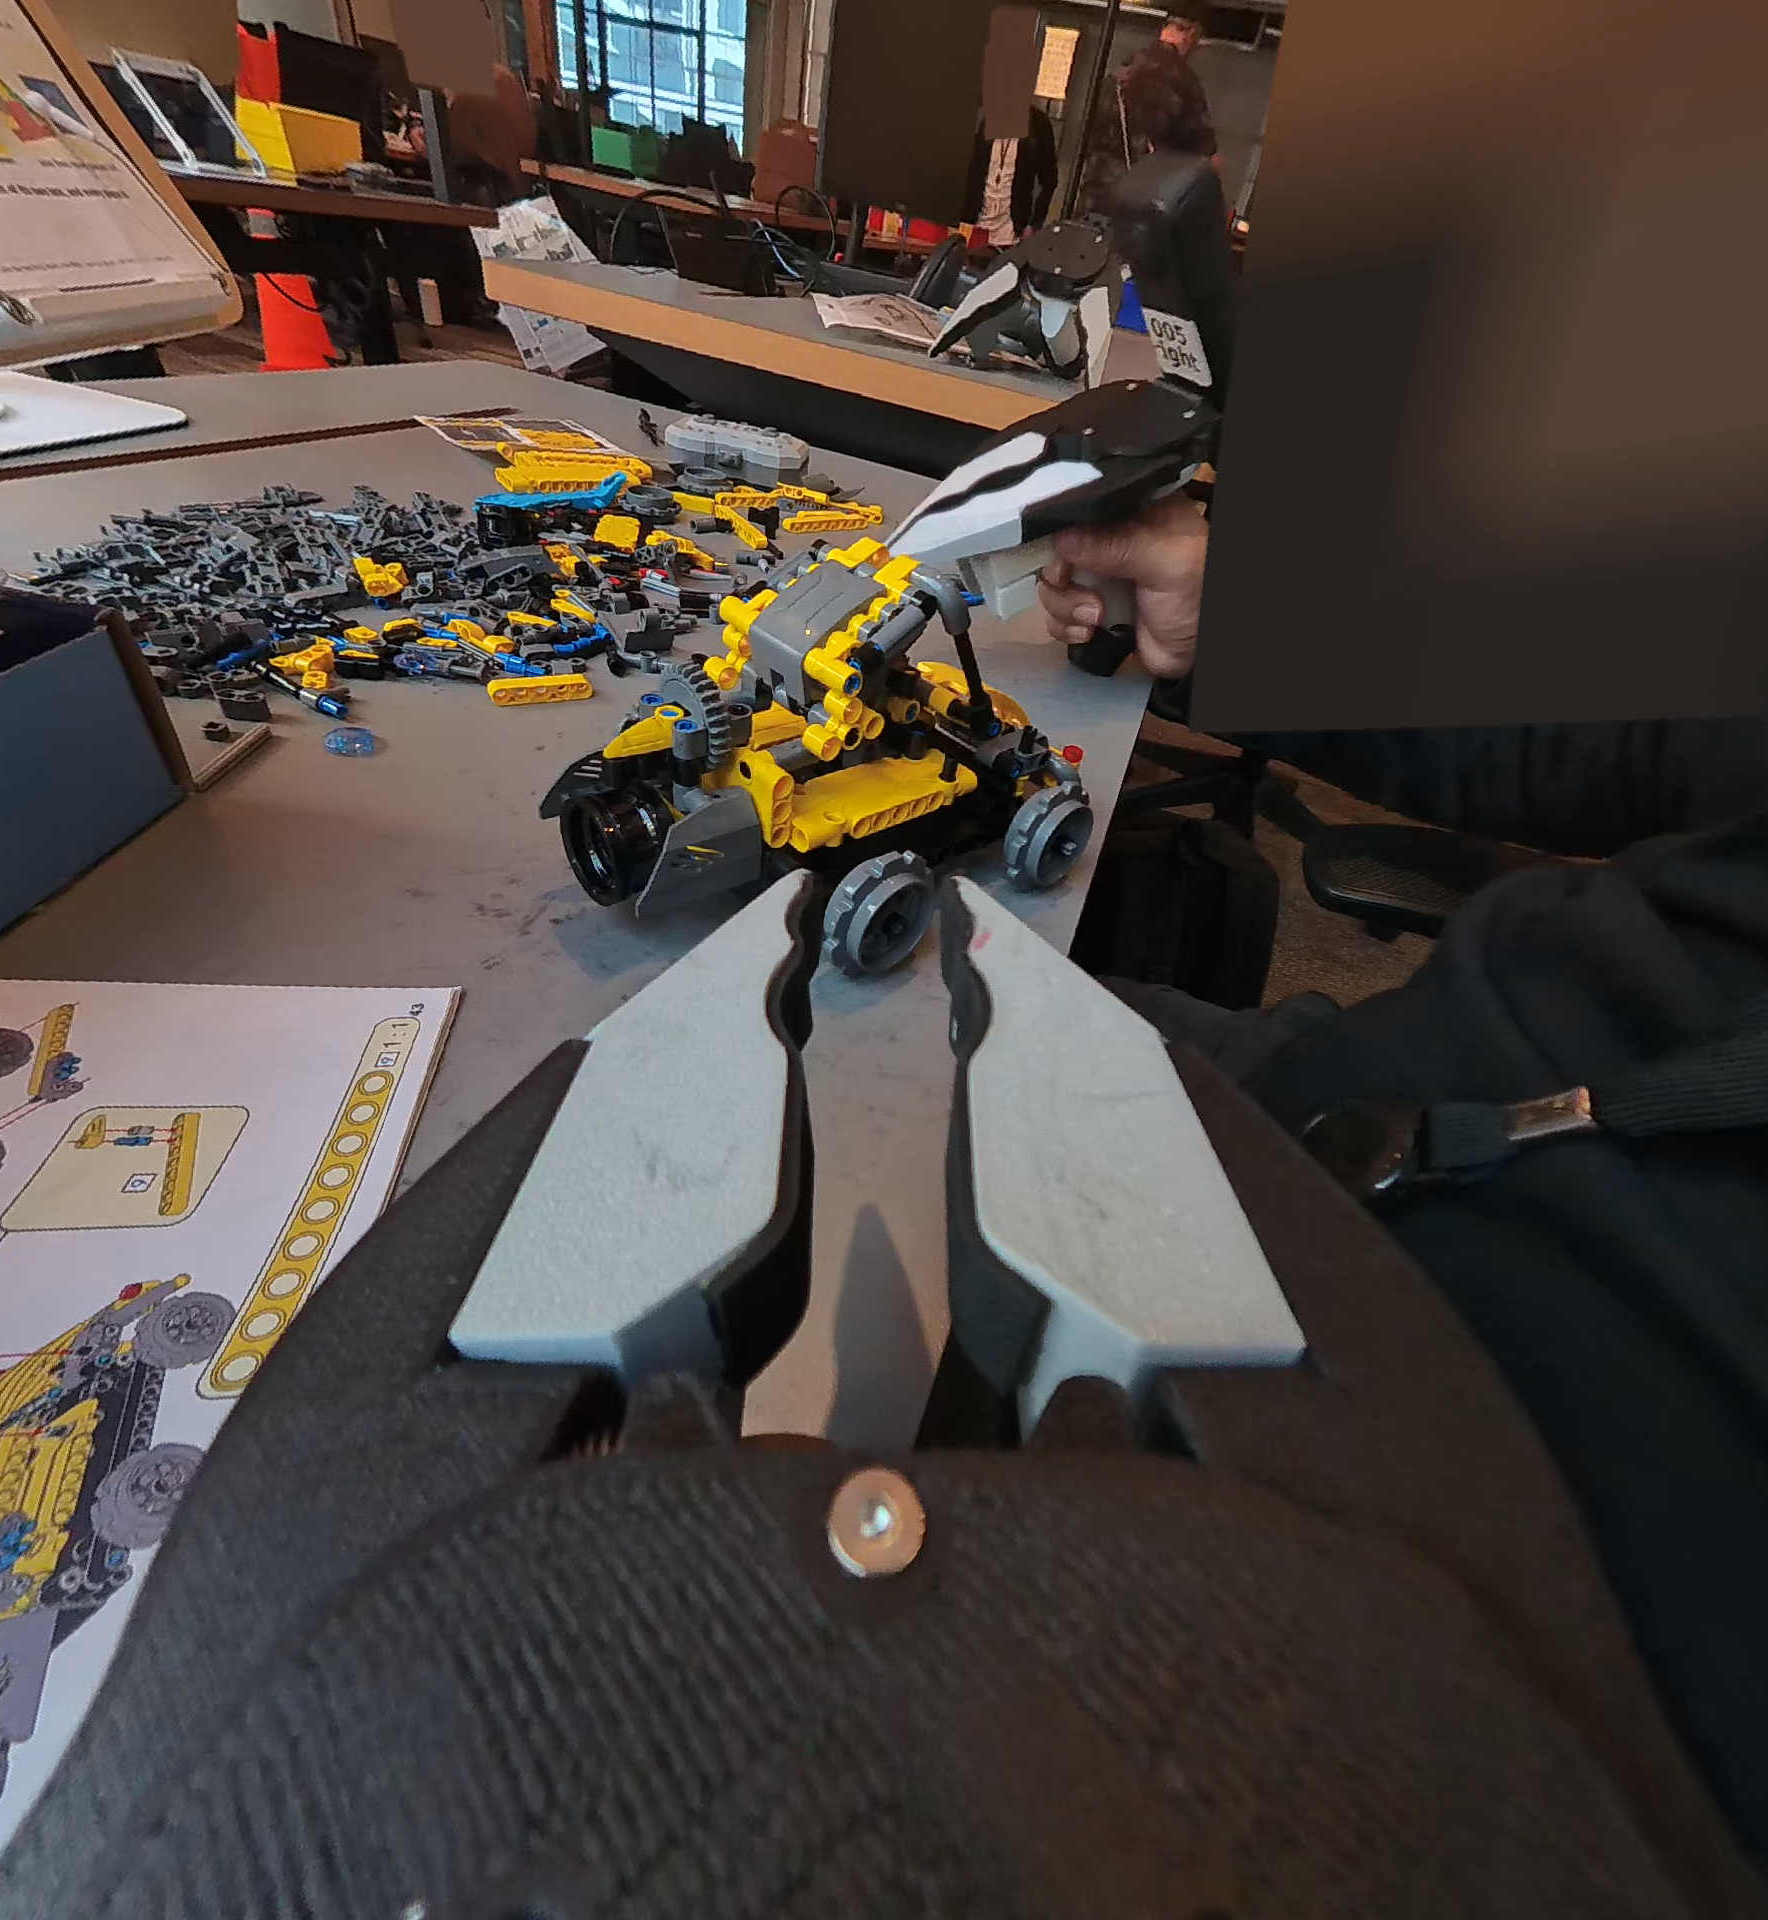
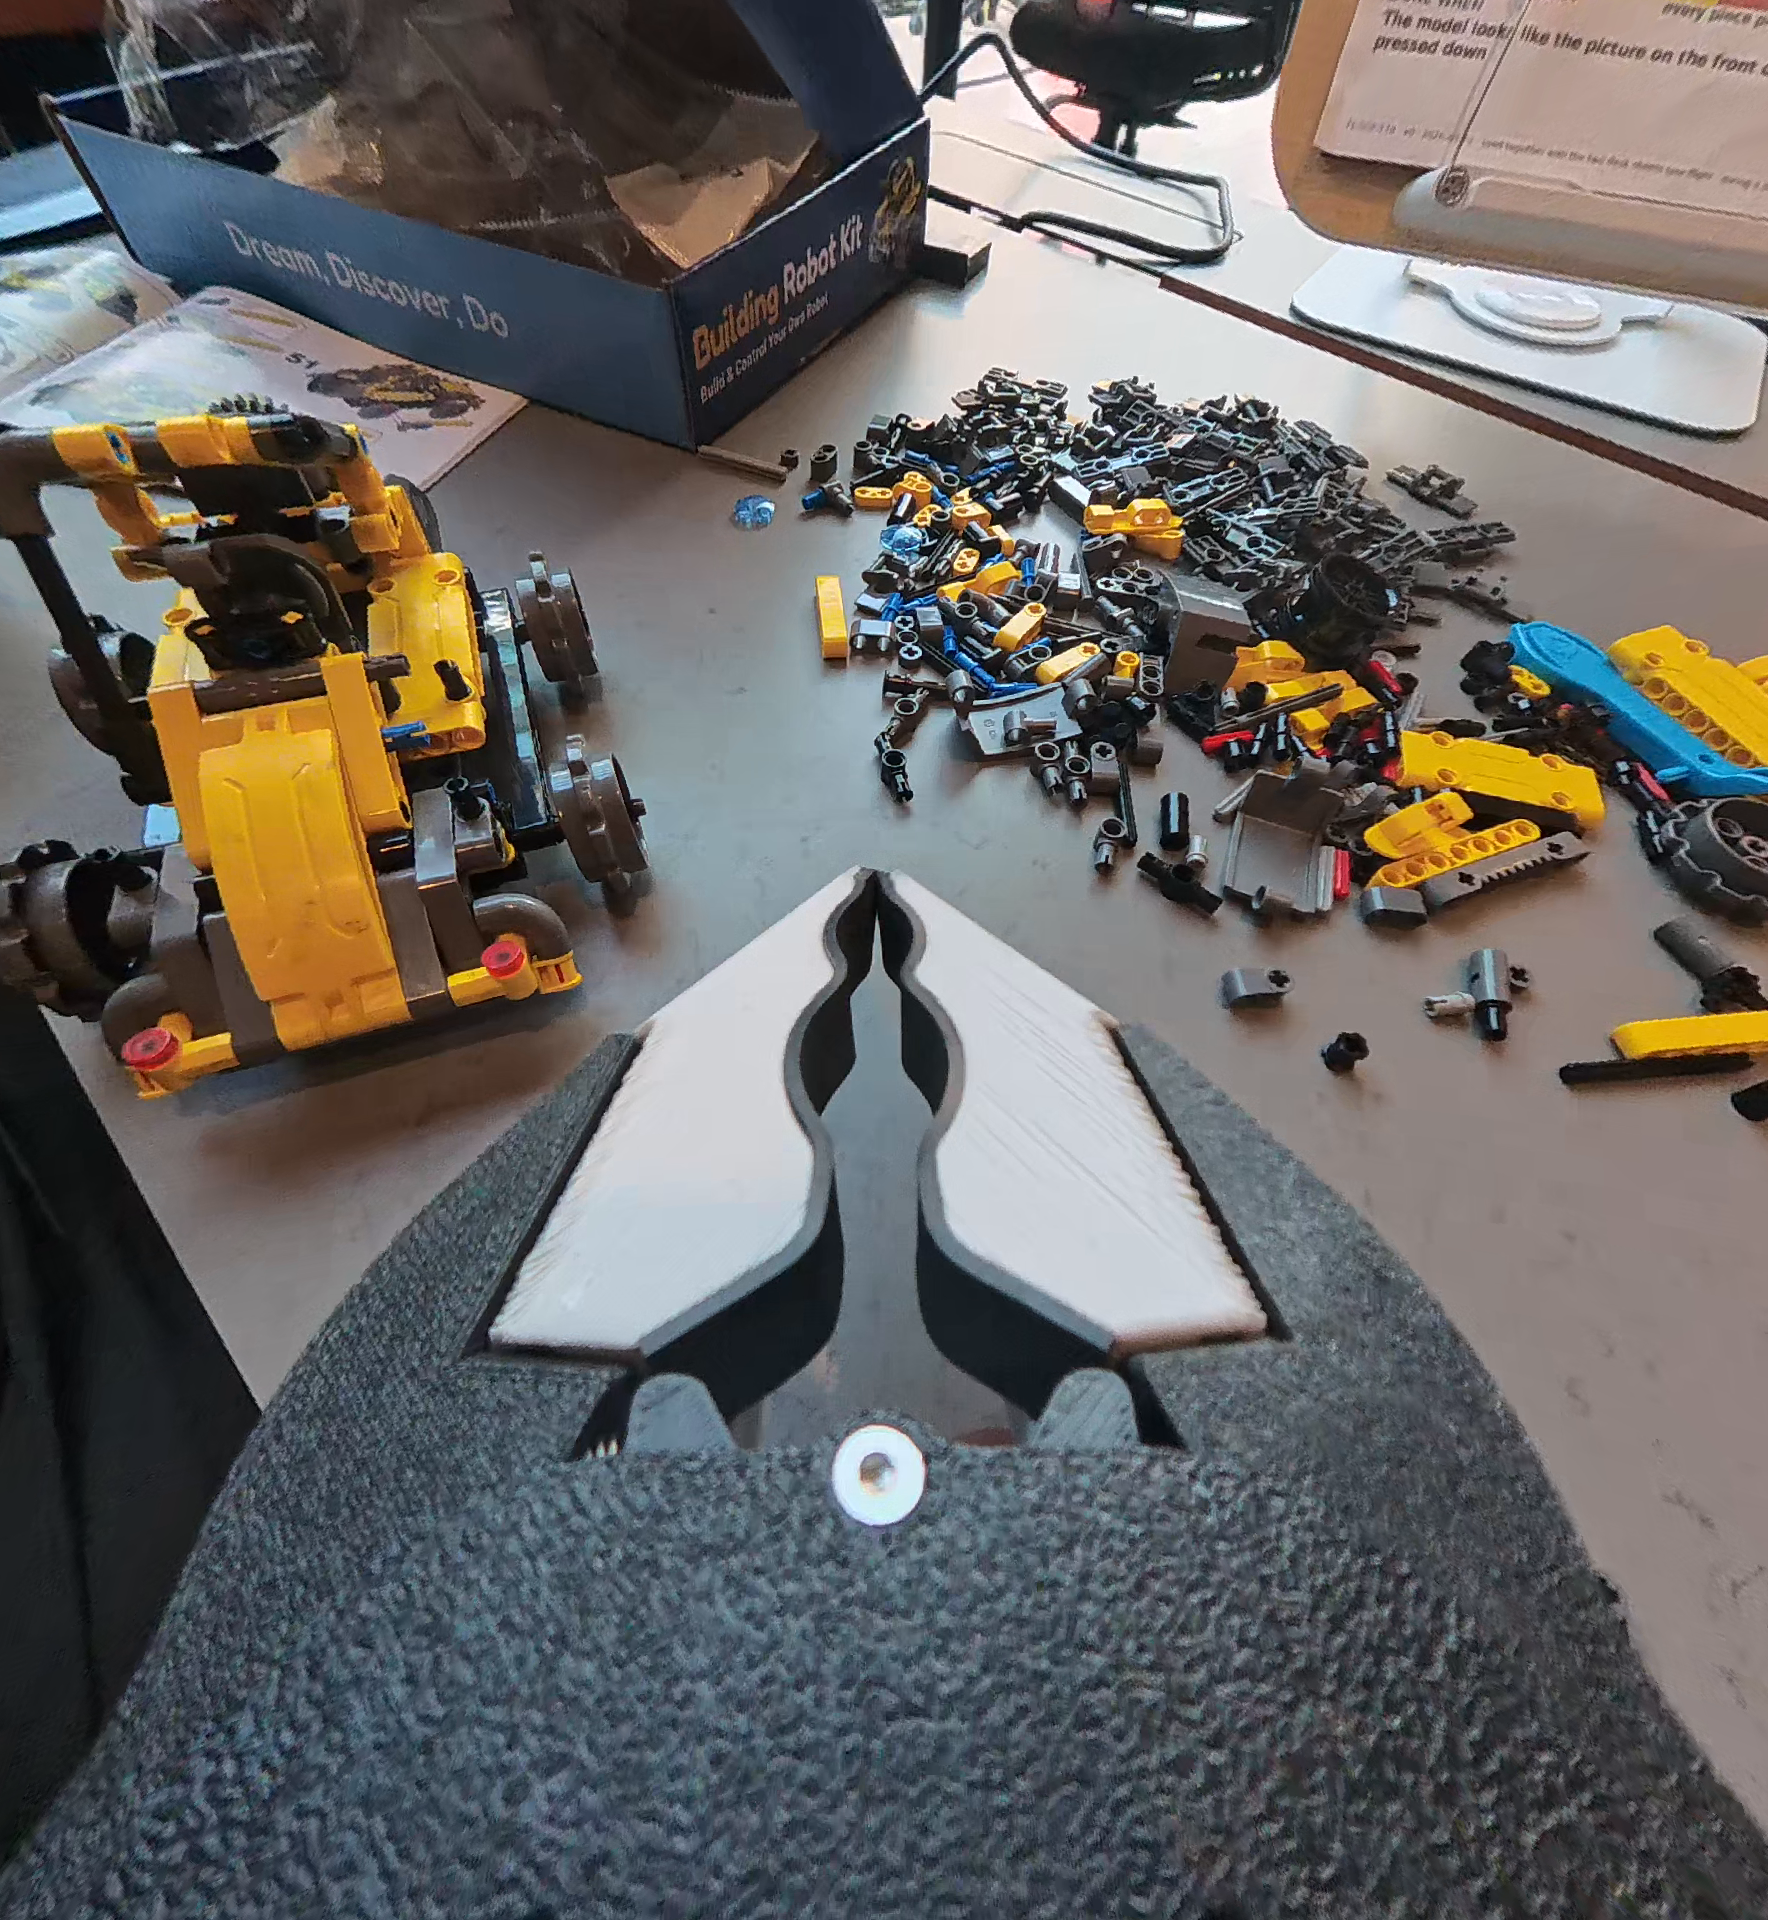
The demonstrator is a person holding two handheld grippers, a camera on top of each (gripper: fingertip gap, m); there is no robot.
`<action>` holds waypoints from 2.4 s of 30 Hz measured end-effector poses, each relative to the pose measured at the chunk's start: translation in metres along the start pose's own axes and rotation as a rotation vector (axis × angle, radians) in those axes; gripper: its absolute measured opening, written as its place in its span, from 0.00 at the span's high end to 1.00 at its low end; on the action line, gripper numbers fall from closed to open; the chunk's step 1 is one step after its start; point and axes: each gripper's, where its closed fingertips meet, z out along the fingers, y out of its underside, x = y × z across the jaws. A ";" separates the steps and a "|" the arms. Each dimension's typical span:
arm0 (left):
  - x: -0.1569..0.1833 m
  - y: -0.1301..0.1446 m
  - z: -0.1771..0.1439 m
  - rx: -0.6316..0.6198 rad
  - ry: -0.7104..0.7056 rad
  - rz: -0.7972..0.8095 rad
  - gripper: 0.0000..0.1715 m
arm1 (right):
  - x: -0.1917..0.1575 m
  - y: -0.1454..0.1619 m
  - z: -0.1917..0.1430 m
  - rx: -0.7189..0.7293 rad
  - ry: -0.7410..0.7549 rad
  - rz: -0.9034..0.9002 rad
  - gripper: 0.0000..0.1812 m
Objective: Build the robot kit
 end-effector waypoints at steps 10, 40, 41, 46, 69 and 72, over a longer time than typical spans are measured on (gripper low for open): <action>0.000 0.001 0.001 -0.005 -0.003 0.006 0.89 | 0.008 -0.016 -0.011 0.122 0.055 0.008 1.00; 0.000 0.001 0.002 -0.011 -0.004 0.003 0.89 | 0.095 -0.015 -0.076 0.213 0.810 -0.046 1.00; 0.000 0.001 0.001 -0.010 -0.003 0.003 0.89 | 0.095 -0.014 -0.075 0.209 0.810 -0.046 1.00; 0.000 0.001 0.001 -0.009 0.002 0.002 0.89 | 0.095 -0.014 -0.075 0.201 0.816 -0.046 1.00; 0.000 0.002 0.002 -0.017 -0.001 -0.002 0.89 | 0.096 -0.012 -0.073 0.181 0.824 -0.057 0.98; 0.000 0.002 0.002 -0.018 -0.002 -0.003 0.89 | 0.097 -0.012 -0.072 0.173 0.822 -0.054 0.98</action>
